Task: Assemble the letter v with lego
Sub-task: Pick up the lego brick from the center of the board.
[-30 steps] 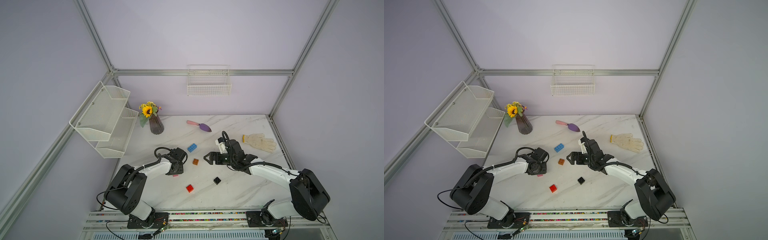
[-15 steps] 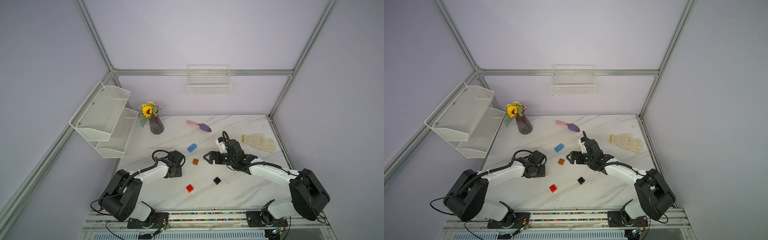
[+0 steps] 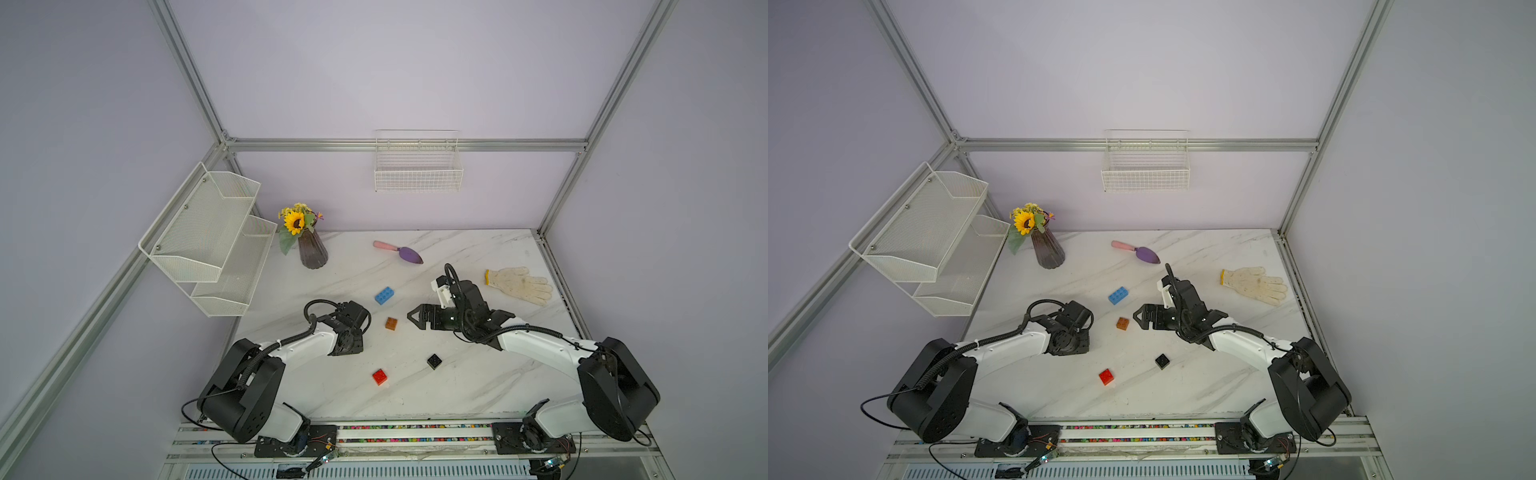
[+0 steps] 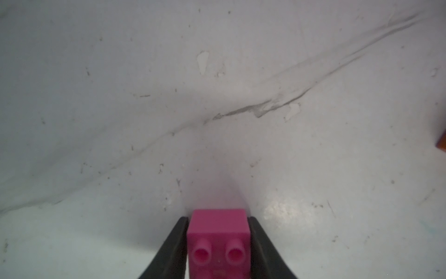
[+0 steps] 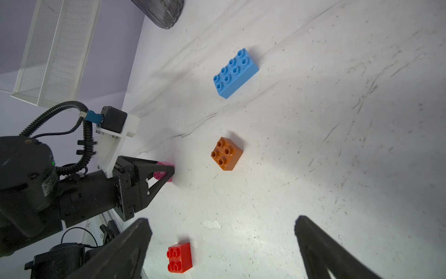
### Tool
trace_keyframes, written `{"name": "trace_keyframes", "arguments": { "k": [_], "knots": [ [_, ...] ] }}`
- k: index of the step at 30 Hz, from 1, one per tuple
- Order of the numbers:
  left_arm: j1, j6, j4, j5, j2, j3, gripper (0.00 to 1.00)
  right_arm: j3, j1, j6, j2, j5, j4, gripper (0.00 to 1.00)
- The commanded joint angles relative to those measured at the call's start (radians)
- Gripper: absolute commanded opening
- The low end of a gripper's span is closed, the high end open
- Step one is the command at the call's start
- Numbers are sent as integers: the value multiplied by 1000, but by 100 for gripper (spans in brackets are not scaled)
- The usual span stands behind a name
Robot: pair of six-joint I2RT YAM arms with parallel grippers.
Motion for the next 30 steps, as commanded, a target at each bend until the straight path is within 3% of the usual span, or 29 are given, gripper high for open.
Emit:
{"name": "trace_keyframes", "arguments": {
  "k": [1, 12, 25, 30],
  "knots": [
    [-12, -33, -24, 56, 20, -41, 38, -7, 7, 10, 1, -2, 12, 97],
    [-19, 5, -22, 82, 25, -14, 20, 22, 7, -23, -1, 42, -59, 97],
    [-23, 225, -72, 157, 129, 288, 17, 130, 6, -131, 74, 170, -263, 97],
    [-26, 268, -76, 194, 183, 374, 16, 88, 6, -198, 33, 172, -261, 97]
  ]
}}
